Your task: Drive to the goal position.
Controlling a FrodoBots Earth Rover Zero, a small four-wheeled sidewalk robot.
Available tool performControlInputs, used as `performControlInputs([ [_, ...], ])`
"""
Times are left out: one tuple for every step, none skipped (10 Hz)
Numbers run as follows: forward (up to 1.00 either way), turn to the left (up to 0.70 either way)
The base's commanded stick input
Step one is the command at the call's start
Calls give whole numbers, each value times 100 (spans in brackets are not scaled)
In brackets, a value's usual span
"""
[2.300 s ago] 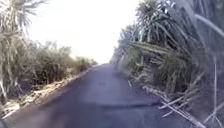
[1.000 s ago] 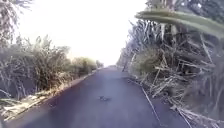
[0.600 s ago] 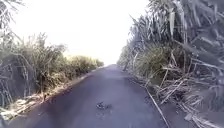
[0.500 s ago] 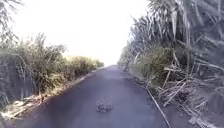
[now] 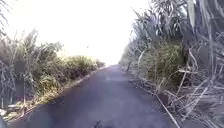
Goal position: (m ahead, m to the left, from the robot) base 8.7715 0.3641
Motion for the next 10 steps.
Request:
performControlInputs([
  [85,0],
  [85,0],
  [85,0],
  [85,0],
  [85,0],
  [85,0],
  [85,0],
  [85,0],
  [85,0],
  [85,0],
])
